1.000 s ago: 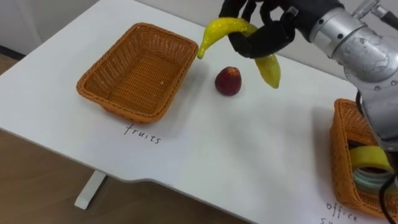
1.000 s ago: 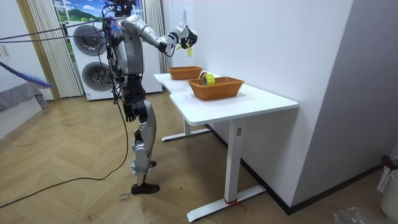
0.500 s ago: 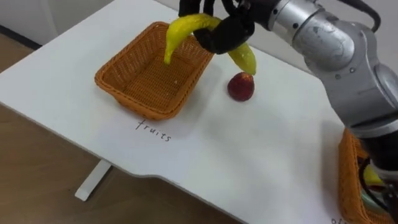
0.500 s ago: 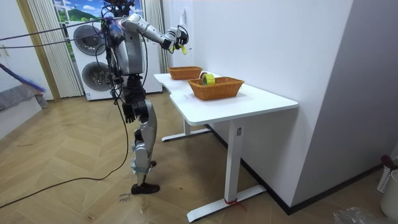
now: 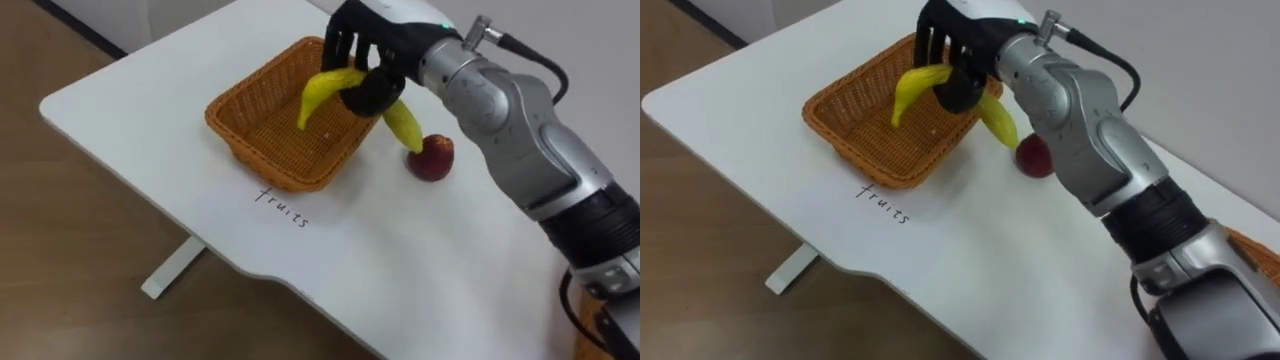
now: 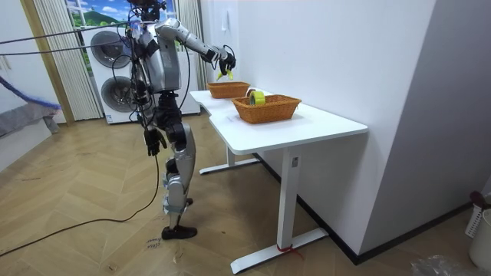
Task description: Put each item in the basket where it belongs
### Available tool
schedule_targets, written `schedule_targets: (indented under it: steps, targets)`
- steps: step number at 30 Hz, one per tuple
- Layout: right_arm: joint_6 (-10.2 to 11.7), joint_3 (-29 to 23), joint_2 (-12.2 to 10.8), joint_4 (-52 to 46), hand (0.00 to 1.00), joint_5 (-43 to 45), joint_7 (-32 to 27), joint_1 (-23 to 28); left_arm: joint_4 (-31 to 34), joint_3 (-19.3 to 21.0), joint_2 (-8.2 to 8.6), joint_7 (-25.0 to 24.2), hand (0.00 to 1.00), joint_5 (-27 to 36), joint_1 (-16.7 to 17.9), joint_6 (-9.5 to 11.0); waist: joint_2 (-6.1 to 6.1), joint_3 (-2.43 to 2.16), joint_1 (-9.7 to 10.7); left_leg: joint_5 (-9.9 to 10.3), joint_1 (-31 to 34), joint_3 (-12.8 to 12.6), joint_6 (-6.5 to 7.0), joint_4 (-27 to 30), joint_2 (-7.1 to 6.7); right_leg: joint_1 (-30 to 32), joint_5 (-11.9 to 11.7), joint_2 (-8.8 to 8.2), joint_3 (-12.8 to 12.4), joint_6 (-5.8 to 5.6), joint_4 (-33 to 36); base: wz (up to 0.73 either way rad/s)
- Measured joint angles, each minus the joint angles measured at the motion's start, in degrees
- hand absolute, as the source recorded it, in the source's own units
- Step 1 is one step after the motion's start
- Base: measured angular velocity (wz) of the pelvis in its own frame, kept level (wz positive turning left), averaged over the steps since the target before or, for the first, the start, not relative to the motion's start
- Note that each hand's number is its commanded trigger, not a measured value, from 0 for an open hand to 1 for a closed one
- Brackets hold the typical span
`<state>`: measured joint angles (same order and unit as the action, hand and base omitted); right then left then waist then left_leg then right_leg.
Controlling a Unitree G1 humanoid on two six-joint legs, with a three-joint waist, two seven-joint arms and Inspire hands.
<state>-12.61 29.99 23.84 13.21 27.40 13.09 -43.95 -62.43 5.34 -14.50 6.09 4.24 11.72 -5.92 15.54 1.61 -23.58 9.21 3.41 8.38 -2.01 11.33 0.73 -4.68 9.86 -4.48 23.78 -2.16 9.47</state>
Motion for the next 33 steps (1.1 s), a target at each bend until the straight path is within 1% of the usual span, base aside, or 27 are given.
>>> schedule_targets:
  steps: [3, 5, 8, 14, 22, 26, 29, 30, 33]
  targets:
    - [0.66, 2.18, -0.1, 1.74, 1.0, 0.0, -1.31, 0.01, -0.71, 0.02, -0.27, 0.0, 0.0, 0.0, 0.02, -0.03, 0.0, 0.0, -0.29, 0.0, 0.17, 0.06, 0.0, 0.06, -0.07, 0.0, 0.0, 0.0, 0.04, -0.01, -0.05, 0.0]
    - [0.75, 2.76, -0.18, 1.87, 1.0, -0.01, -1.66, 0.03, -0.72, 0.01, -0.27, -0.03, 0.0, 0.0, 0.03, -0.05, 0.01, 0.0, -0.29, 0.0, 0.47, 0.24, 0.0, 0.06, -0.17, 0.1, 0.0, -0.04, 0.08, -0.01, -0.06, 0.05]
    - [1.39, 2.76, -0.24, 1.92, 1.0, 0.0, -2.93, 0.02, -0.73, 0.02, -0.27, -0.03, 0.0, -0.01, 0.03, -0.05, 0.03, -0.01, -0.43, 0.0, 0.72, 0.39, 0.0, 0.41, -0.28, 0.15, 0.0, -0.07, 0.09, -0.01, -0.16, 0.03]
    - [1.8, 2.77, -0.25, 2.39, 1.0, 0.0, -5.29, 0.03, -0.67, 0.02, -0.24, -0.05, 0.0, -0.01, 0.05, -0.06, 0.11, -0.01, -0.44, -0.01, 0.88, 0.47, 0.0, 0.48, -0.46, -0.07, 0.01, -0.07, 0.09, -0.01, -0.86, 0.0]
    - [2.01, 2.77, -0.27, 3.31, 1.0, 0.25, -6.12, 0.03, -0.58, 0.07, -0.24, -0.07, 0.0, -0.21, 0.05, -0.07, 0.13, -0.01, -0.44, -0.01, 0.94, 0.48, 0.0, 0.44, -0.47, -0.01, 0.01, -0.07, 0.16, -0.01, -0.86, 0.0]
    - [2.0, 2.77, -0.68, 3.39, 1.0, 4.86, -6.56, 0.02, -0.48, 0.09, -0.23, -0.29, 0.0, -2.64, 0.05, -0.09, 0.17, -0.05, -0.48, -0.01, 1.0, 0.48, 0.0, 0.44, -0.46, 0.11, 0.01, -0.07, 0.4, -0.01, -0.86, 0.0]
    - [2.17, 2.76, -1.6, 2.88, 1.0, 8.89, -7.12, 0.02, -0.46, 0.11, -0.24, -0.88, 0.0, -2.65, -0.01, -0.03, 0.26, -0.12, -0.46, -0.01, 1.36, 0.4, 0.0, 0.44, -0.44, 0.62, 0.01, -0.07, 0.41, -0.01, -0.83, 0.0]
    - [2.59, 2.77, -1.7, 2.69, 1.0, 9.78, -7.31, 0.03, -0.54, 0.11, -0.25, -1.22, 0.0, -2.64, -0.1, 0.02, 0.37, -0.2, -0.47, -0.01, 1.6, 0.39, 0.0, 0.48, -0.44, 0.87, 0.01, -0.08, 0.42, -0.01, -0.83, 0.0]
    - [2.84, 2.84, -1.71, 1.54, 1.0, 11.68, -7.75, 0.02, -0.76, 0.13, -0.25, -1.66, 0.0, -2.63, -0.12, 0.0, 0.38, -0.21, -0.5, -0.01, 1.7, 0.42, 0.01, 0.42, -0.45, 0.97, 0.01, -0.1, 0.54, -0.01, -0.83, 0.0]
